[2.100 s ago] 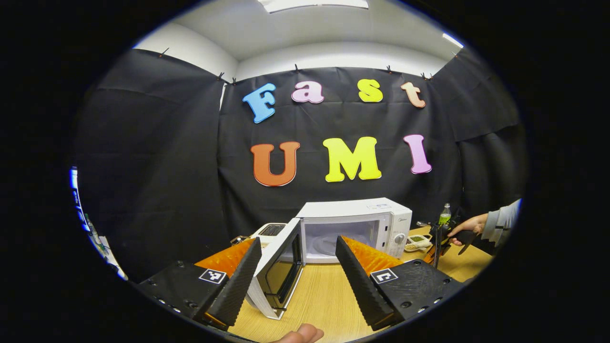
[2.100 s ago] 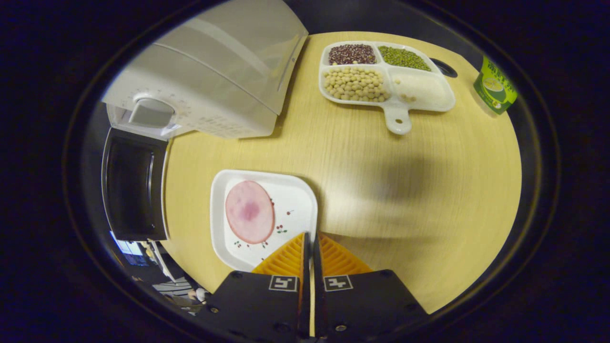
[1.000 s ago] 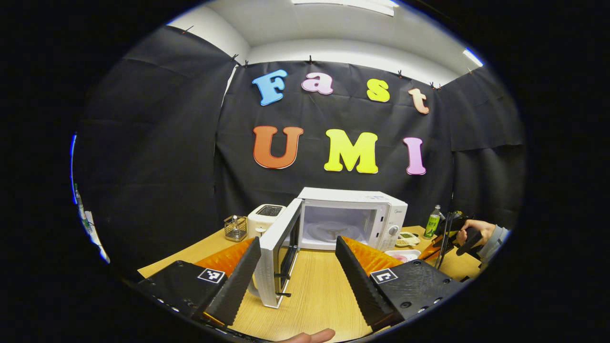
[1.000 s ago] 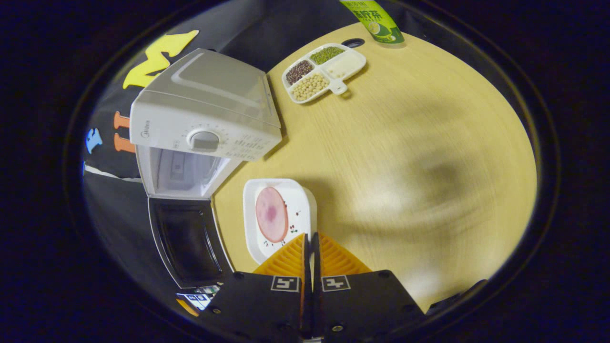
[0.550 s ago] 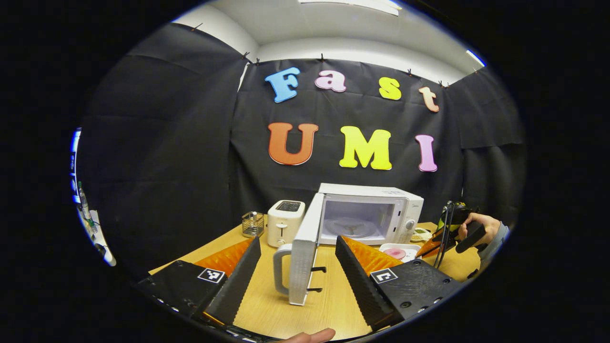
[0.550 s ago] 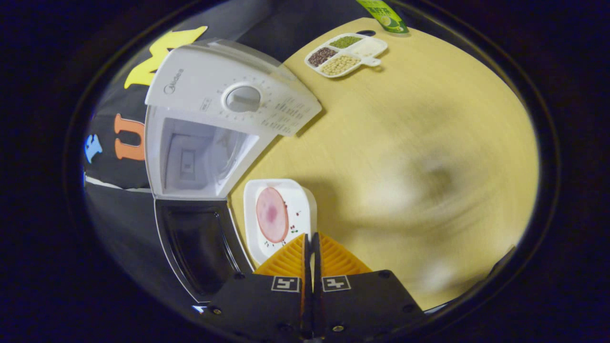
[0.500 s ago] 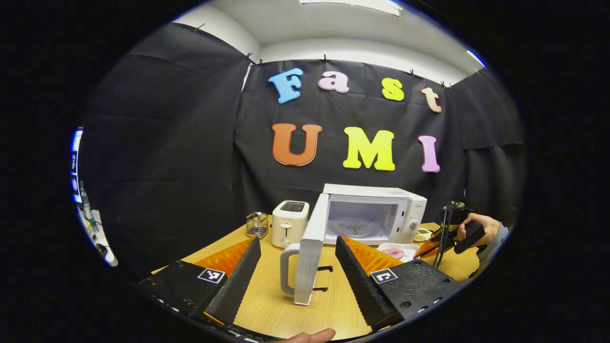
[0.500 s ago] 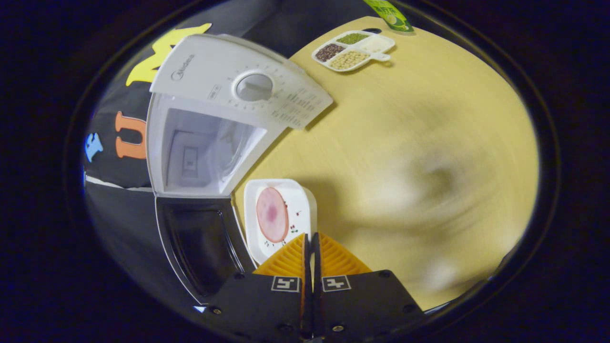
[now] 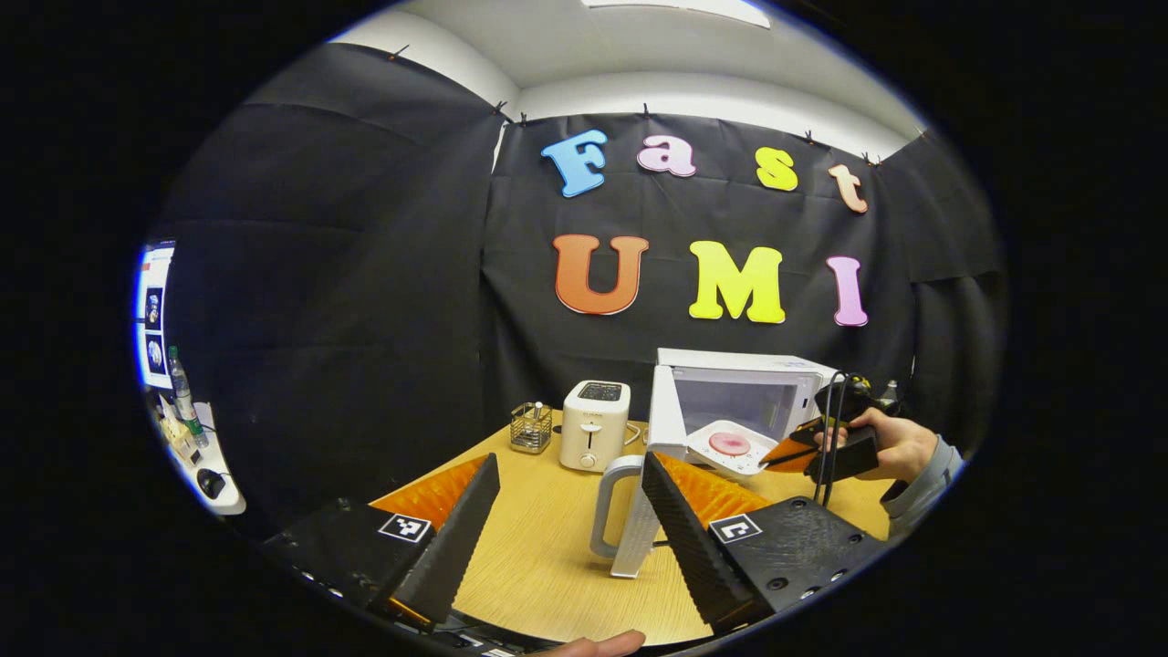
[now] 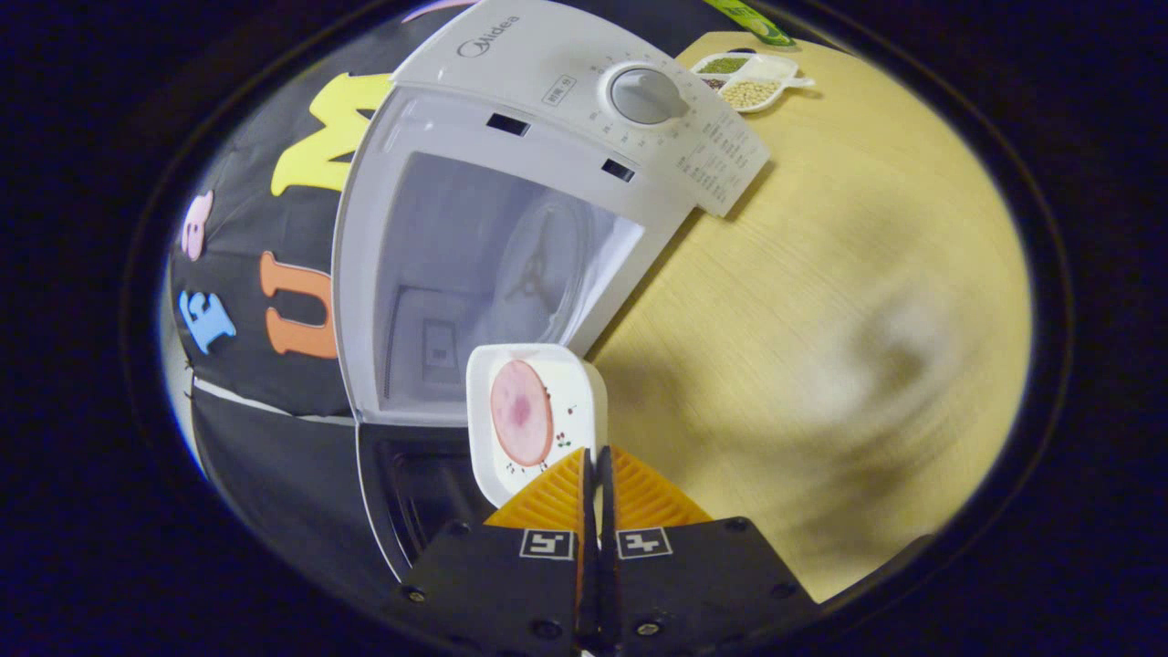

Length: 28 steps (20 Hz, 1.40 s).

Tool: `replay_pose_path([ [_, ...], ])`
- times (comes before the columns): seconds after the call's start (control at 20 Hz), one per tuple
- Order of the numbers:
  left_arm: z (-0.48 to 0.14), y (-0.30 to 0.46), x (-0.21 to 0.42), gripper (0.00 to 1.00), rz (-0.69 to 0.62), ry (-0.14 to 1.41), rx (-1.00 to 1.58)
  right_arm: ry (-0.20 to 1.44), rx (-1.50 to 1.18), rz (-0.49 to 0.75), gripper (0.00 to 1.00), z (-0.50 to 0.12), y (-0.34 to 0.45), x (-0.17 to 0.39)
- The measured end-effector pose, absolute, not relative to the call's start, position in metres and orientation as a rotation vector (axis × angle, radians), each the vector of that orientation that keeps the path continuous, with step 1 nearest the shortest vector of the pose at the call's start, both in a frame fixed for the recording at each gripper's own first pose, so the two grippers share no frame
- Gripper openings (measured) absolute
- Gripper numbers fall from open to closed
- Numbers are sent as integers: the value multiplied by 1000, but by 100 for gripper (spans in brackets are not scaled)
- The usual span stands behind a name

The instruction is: Open the microwave oven with the left hand, put the food in, and close the microwave oven.

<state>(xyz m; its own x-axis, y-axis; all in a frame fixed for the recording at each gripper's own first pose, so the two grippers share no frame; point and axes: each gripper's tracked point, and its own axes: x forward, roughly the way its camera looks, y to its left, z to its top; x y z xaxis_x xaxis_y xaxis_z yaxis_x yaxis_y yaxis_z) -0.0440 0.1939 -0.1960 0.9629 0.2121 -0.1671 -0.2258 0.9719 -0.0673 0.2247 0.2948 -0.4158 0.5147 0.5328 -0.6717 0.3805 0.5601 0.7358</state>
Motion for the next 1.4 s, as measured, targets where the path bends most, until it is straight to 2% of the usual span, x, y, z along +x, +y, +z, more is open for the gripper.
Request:
replay_pose_path([
  [0.15,-195,186,-47,94,191,157,-89,1047,1013,57,5,-430,306,243],
  [0.4,-201,190,-43,95,197,155,-21,965,1174,-78,7,-438,326,287],
  [0.65,-199,183,-37,95,159,149,-46,912,1227,-178,7,-450,333,318],
  [0.85,-198,192,-34,95,169,128,-60,791,1266,-256,7,-454,322,346],
  [0.9,-198,196,-35,95,182,132,-66,770,1275,-258,8,-454,321,351],
  [0.95,-199,199,-35,95,190,131,-72,753,1284,-261,1,-454,321,356],
  [1.0,-198,199,-37,94,192,125,-75,737,1276,-260,10,-453,320,360],
  [1.25,-210,197,-32,94,176,143,-75,639,1244,-214,12,-454,318,382],
  [1.35,-208,190,-32,94,154,141,-90,618,1217,-166,20,-449,321,386],
  [1.4,-207,188,-30,94,146,135,-89,603,1193,-144,19,-447,322,388],
])
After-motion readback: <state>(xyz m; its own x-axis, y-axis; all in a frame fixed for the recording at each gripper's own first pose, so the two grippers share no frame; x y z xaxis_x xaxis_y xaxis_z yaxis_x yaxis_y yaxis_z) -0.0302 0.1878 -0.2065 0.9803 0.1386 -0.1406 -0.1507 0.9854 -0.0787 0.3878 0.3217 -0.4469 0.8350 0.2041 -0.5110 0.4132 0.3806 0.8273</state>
